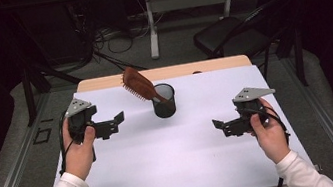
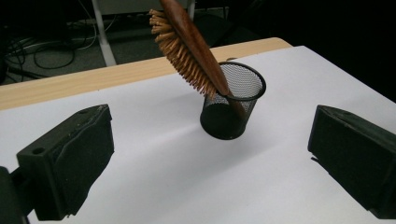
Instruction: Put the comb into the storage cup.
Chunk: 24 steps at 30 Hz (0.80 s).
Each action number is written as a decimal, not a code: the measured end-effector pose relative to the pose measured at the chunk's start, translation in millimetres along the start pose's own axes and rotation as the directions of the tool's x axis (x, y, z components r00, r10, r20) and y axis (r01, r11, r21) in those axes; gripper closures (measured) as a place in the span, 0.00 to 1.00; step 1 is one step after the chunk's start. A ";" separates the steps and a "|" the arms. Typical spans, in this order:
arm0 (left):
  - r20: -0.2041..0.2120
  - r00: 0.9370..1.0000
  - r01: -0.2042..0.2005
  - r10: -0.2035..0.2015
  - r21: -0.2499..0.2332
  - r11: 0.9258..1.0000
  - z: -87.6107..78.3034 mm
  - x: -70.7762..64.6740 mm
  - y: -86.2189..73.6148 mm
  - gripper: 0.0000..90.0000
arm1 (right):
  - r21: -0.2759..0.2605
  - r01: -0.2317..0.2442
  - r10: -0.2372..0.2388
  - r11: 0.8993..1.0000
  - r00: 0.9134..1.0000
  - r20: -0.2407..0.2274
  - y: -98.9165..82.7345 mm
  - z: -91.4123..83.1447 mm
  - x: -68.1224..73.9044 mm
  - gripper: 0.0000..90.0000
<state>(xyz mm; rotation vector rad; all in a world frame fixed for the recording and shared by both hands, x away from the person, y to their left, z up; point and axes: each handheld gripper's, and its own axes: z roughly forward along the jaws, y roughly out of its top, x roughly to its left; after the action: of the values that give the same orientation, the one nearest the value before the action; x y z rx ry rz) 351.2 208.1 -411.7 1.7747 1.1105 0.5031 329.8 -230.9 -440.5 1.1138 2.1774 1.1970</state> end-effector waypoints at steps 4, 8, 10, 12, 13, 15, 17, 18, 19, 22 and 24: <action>-0.006 1.000 0.015 -0.015 0.003 1.000 -0.5 4.4 -7.4 0.01 | -0.004 -0.012 0.012 1.000 1.000 0.004 -5.4 -1.6 -2.6 0.00; -0.013 1.000 0.028 -0.028 0.005 1.000 -0.9 9.1 -15.3 0.01 | -0.006 -0.030 0.030 1.000 0.999 0.012 -12.6 -2.5 -6.2 0.00; -0.018 0.999 0.033 -0.033 0.005 0.999 -1.4 11.2 -19.1 0.01 | -0.009 -0.037 0.037 0.999 0.999 0.017 -16.4 -2.7 -8.4 0.00; -0.021 0.999 0.040 -0.040 0.004 0.999 -1.8 13.1 -22.6 0.01 | -0.005 -0.039 0.039 0.999 0.999 0.022 -19.7 -3.6 -10.2 0.00; -0.022 0.999 0.041 -0.041 0.003 0.999 -2.1 14.1 -24.7 0.01 | -0.004 -0.043 0.043 0.999 0.999 0.028 -21.2 -4.2 -10.8 0.00; -0.024 0.998 0.051 -0.050 0.003 0.999 -2.4 15.7 -29.0 0.01 | -0.003 -0.043 0.043 0.999 0.998 0.039 -24.3 -5.2 -12.6 0.00; -0.026 0.998 0.056 -0.056 0.004 0.998 -2.5 17.9 -34.2 0.01 | -0.006 -0.049 0.049 0.999 0.998 0.046 -27.3 -5.6 -14.0 0.00; -0.027 0.998 0.055 -0.055 0.005 0.998 -2.6 18.7 -35.8 0.01 | -0.010 -0.046 0.047 0.999 0.998 0.047 -28.8 -5.5 -15.1 0.00; -0.028 0.998 0.060 -0.060 0.005 0.998 -2.8 19.3 -38.1 0.01 | -0.008 -0.052 0.053 0.999 0.997 0.049 -29.9 -5.7 -15.4 0.00; -0.031 0.997 0.068 -0.068 0.006 0.998 -3.4 22.2 -44.4 0.01 | -0.009 -0.061 0.062 0.998 0.997 0.056 -34.3 -5.8 -17.9 0.00; -0.037 0.997 0.069 -0.068 0.006 0.998 -4.1 23.7 -47.0 0.01 | -0.008 -0.070 0.071 0.997 0.996 0.057 -36.7 -5.9 -18.9 0.00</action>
<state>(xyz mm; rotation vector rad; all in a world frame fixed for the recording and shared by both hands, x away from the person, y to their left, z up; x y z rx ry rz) 338.3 237.0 -454.0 1.7335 1.1958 0.4924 320.7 -260.4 -468.5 1.2164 2.1062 1.1860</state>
